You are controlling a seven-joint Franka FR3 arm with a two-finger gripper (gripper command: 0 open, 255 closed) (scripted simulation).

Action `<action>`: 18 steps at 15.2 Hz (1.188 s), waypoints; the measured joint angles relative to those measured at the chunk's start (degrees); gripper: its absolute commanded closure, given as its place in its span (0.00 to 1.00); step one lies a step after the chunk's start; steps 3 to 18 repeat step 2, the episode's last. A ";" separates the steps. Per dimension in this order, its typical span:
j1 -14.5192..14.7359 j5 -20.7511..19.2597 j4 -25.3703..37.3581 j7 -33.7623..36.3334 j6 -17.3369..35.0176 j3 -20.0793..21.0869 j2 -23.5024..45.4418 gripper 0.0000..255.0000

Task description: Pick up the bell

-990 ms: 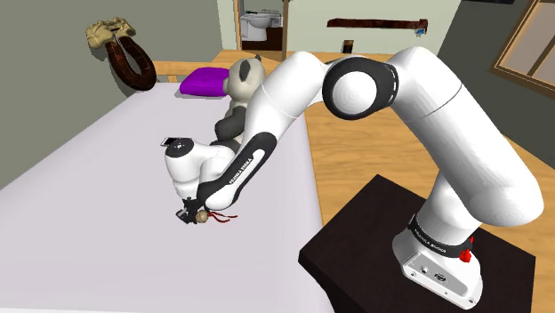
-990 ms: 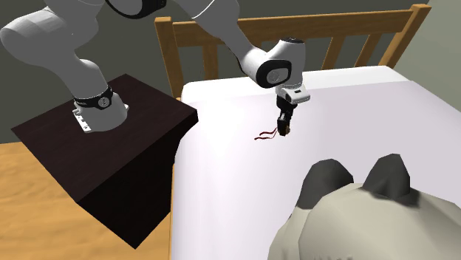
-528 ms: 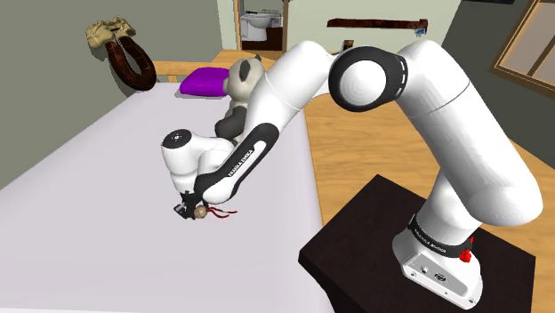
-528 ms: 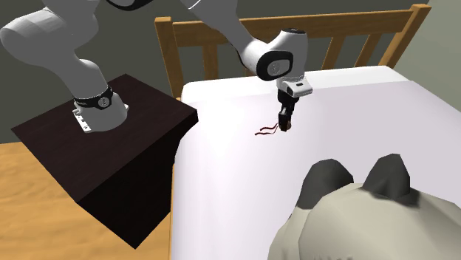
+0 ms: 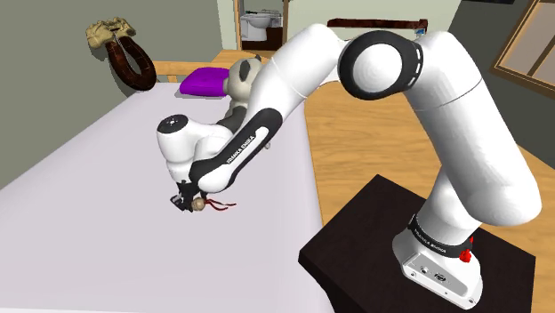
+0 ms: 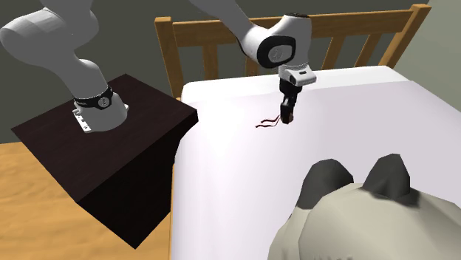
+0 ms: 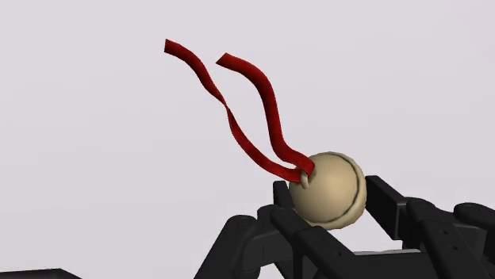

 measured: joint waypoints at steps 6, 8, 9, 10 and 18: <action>-0.15 0.39 0.33 -0.41 -0.91 0.32 -0.63 1.00; -0.15 0.39 0.33 -0.41 -0.91 0.32 -0.63 1.00; -0.15 0.39 0.33 -0.41 -0.91 0.32 -0.63 1.00; -0.15 0.39 0.33 -0.41 -0.91 0.32 -0.63 1.00; -0.15 0.39 0.33 -0.41 -0.91 0.32 -0.63 1.00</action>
